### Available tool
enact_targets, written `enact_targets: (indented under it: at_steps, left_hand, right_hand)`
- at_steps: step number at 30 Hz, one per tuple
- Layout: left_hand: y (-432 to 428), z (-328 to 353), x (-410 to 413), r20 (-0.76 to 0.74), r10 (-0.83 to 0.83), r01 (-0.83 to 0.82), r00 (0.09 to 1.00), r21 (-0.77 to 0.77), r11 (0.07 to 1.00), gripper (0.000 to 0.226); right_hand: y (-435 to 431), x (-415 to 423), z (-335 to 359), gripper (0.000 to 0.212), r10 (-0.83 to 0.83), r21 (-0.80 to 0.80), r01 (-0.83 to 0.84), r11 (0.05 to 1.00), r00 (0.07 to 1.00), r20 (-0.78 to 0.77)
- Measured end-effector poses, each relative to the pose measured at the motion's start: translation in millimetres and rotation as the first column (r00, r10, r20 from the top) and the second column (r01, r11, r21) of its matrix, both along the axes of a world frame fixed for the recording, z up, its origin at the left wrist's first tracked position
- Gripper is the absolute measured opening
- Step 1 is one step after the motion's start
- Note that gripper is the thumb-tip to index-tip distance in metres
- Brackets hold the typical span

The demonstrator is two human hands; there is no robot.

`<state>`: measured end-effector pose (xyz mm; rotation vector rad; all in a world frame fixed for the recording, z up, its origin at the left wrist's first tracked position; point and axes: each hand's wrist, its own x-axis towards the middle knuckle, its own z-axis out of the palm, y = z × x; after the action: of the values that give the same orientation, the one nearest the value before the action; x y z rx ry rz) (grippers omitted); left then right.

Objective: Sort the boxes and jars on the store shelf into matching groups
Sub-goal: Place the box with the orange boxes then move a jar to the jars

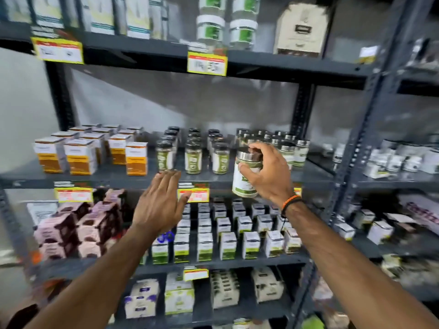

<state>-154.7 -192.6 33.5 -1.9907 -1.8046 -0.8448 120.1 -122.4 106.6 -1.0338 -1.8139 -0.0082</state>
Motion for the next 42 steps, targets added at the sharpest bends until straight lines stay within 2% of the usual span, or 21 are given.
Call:
enact_targets:
  at_steps: [5, 12, 19, 24, 27, 29, 32, 33, 34, 37, 38, 42]
  left_hand:
    - [50, -8, 101, 0.001, -0.070, 0.070, 0.998, -0.082, 0.994, 0.070]
    - [120, -5, 159, -0.104, -0.122, 0.101, 0.987, -0.184, 0.978, 0.072]
    - [181, -16, 164, -0.163, -0.107, 0.054, 0.981, -0.300, 0.952, 0.074]
    - [195, -23, 158, -0.204, -0.124, 0.069, 0.971, -0.257, 0.964, 0.064]
    - [201, -30, 153, -0.252, -0.117, 0.067, 0.961, -0.198, 0.978, 0.067]
    - [203, -33, 152, -0.254, -0.120, 0.075, 0.960, -0.181, 0.981, 0.067]
    - [204, -34, 151, -0.257, -0.123, 0.081, 0.959, -0.168, 0.982, 0.064]
    - [204, -34, 150, -0.263, -0.123, 0.082, 0.957, -0.163, 0.983, 0.064]
    - [204, -34, 150, -0.268, -0.125, 0.084, 0.955, -0.159, 0.984, 0.063]
    - [204, -35, 150, -0.270, -0.133, 0.092, 0.954, -0.158, 0.983, 0.064]
    - [203, -35, 150, -0.273, -0.131, 0.091, 0.953, -0.155, 0.984, 0.064]
    - [202, -35, 151, -0.280, -0.119, 0.079, 0.952, -0.152, 0.985, 0.066]
  right_hand:
    - [22, 95, -3, 0.059, -0.127, -0.201, 0.089, 0.976, 0.974, -0.185]
    - [82, 172, -13, 0.064, -0.247, -0.249, 0.174, 0.953, 0.920, -0.303]
    - [152, 200, -14, 0.070, -0.328, -0.310, 0.234, 0.922, 0.896, -0.300]
    - [184, 197, -20, 0.069, -0.297, -0.303, 0.214, 0.928, 0.919, -0.260]
    - [196, 193, -24, 0.069, -0.249, -0.300, 0.173, 0.938, 0.939, -0.237]
    - [201, 193, -31, 0.078, -0.251, -0.329, 0.169, 0.929, 0.942, -0.222]
    - [200, 192, -49, 0.113, -0.275, -0.384, 0.183, 0.905, 0.941, -0.198]
    - [198, 191, -57, 0.117, -0.293, -0.390, 0.207, 0.897, 0.940, -0.174]
    - [196, 189, -63, 0.112, -0.318, -0.392, 0.240, 0.888, 0.937, -0.146]
    - [199, 186, -71, 0.076, -0.390, -0.398, 0.325, 0.858, 0.916, -0.092]
    - [203, 186, -71, 0.070, -0.409, -0.400, 0.344, 0.849, 0.908, -0.088]
    - [217, 190, -68, 0.072, -0.467, -0.457, 0.380, 0.804, 0.880, -0.090]
